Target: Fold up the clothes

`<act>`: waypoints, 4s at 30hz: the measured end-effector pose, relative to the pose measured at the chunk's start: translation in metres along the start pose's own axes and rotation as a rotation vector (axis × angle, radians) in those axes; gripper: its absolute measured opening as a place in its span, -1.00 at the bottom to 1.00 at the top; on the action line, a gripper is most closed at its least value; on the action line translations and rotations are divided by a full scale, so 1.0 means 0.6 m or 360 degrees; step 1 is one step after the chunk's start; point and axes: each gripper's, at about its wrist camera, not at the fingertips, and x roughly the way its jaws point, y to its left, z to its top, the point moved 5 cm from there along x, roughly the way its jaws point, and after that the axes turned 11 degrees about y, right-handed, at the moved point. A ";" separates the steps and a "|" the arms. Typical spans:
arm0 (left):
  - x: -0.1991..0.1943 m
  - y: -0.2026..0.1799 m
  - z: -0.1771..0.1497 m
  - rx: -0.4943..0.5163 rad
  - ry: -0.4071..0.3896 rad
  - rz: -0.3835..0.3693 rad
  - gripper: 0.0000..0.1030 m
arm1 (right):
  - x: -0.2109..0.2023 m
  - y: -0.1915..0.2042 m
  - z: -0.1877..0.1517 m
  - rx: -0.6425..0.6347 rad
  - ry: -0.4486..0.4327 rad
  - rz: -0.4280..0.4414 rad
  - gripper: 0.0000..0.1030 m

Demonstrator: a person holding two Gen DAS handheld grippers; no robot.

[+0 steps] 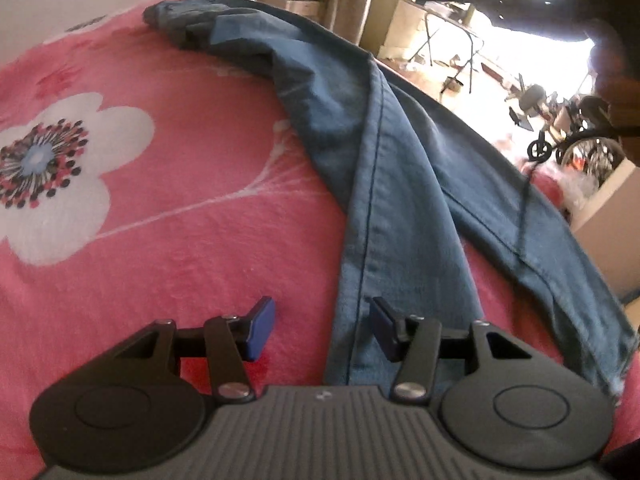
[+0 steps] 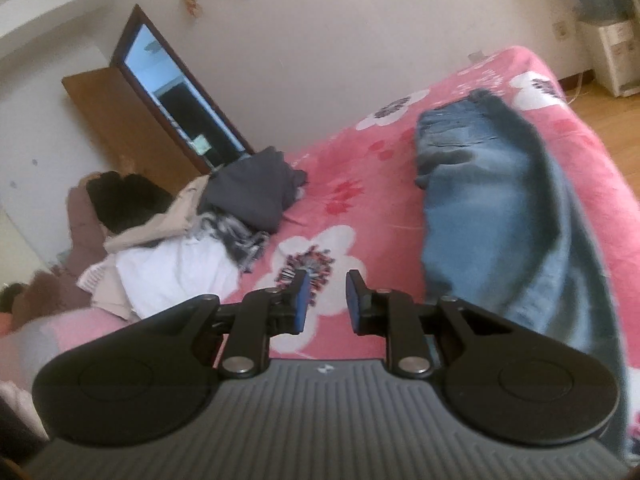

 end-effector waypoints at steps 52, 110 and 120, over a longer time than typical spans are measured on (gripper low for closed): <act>-0.013 -0.211 0.086 0.0190 -0.0245 -0.0701 -0.94 | 0.036 -0.225 -0.002 0.0427 0.0079 -0.0737 -0.97; 0.024 -0.048 0.050 0.0223 0.0276 -0.0675 0.22 | -0.057 0.000 -0.324 0.0773 0.0351 0.0142 -0.53; 0.008 -0.127 -0.015 0.0900 0.0151 -0.0150 -0.88 | -0.133 -0.020 -0.372 0.0942 0.0164 -0.0046 -0.53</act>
